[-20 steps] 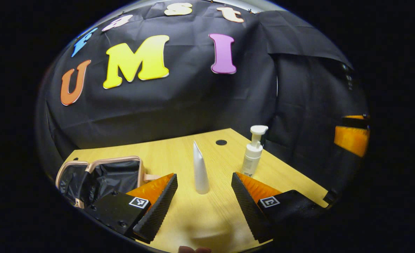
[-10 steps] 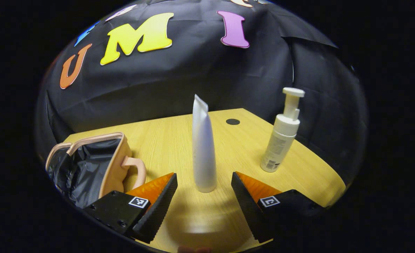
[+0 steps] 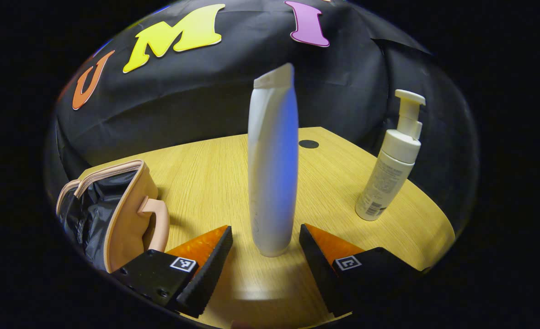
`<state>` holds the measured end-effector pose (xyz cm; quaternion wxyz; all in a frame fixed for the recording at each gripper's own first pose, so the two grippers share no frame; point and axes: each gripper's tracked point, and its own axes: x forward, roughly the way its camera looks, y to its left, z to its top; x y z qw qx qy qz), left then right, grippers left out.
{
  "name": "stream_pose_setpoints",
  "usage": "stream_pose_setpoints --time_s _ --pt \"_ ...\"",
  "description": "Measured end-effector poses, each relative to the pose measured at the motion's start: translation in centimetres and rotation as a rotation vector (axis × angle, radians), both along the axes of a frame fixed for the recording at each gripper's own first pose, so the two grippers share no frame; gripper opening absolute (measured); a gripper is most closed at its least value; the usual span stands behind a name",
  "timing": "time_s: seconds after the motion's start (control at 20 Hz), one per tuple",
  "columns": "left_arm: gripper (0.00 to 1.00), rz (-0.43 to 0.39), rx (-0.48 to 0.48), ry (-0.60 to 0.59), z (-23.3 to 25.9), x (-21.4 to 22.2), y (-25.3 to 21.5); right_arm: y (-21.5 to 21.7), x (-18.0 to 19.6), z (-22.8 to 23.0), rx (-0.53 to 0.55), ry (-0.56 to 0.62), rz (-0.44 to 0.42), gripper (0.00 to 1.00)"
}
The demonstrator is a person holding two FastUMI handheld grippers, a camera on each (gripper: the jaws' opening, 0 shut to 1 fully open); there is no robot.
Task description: First open the suitcase, pack the skin care products into it, and then close the suitcase.
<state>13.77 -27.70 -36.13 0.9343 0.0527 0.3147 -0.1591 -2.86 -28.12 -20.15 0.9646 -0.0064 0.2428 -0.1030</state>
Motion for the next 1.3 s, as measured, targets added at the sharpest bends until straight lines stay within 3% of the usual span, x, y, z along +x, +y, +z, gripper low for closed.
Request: stream_pose_setpoints --time_s 0.1,0.25,0.35,0.4,0.45,0.5,0.55,0.6,0.8,1.1,1.3 --pt "0.87 0.014 -0.005 0.013 -0.1 0.3 0.1 -0.3 0.0 -0.4 0.002 0.006 -0.007 0.82" --pt "0.7 -0.01 -0.006 0.017 -0.1 0.6 -0.4 -0.3 -0.2 -1.1 0.02 0.018 -0.021 0.81" --pt "0.52 -0.028 -0.006 0.022 -0.2 0.7 -0.4 0.1 0.1 -1.7 0.021 0.018 -0.013 0.81" --pt "0.49 -0.037 -0.032 0.038 0.0 0.4 -0.6 0.5 0.3 -2.2 0.029 0.016 0.0 0.82" --pt "0.53 -0.038 -0.037 0.037 0.4 0.3 -0.5 0.9 0.4 -2.9 0.037 0.02 0.013 0.82" --pt "0.48 -0.043 -0.04 0.027 1.0 0.3 -0.3 1.5 0.6 -3.6 0.047 0.022 0.028 0.81" --pt "0.53 -0.051 -0.041 0.011 1.9 0.4 -0.2 2.0 1.0 -4.2 0.053 0.024 0.044 0.81" --pt "0.47 -0.062 -0.044 0.002 2.9 0.2 -0.1 2.5 1.4 -4.8 0.064 0.023 0.06 0.81" --pt "0.47 -0.059 -0.115 -0.018 9.3 -2.3 1.1 5.7 5.0 -7.6 0.121 0.01 0.144 0.81" --pt "0.47 0.056 -0.146 -0.064 17.6 -5.7 7.7 8.5 11.3 -12.5 0.171 0.016 0.186 0.82" --pt "0.46 0.143 -0.156 -0.12 21.4 -5.5 12.2 8.9 14.5 -15.4 0.187 0.038 0.158 0.81"
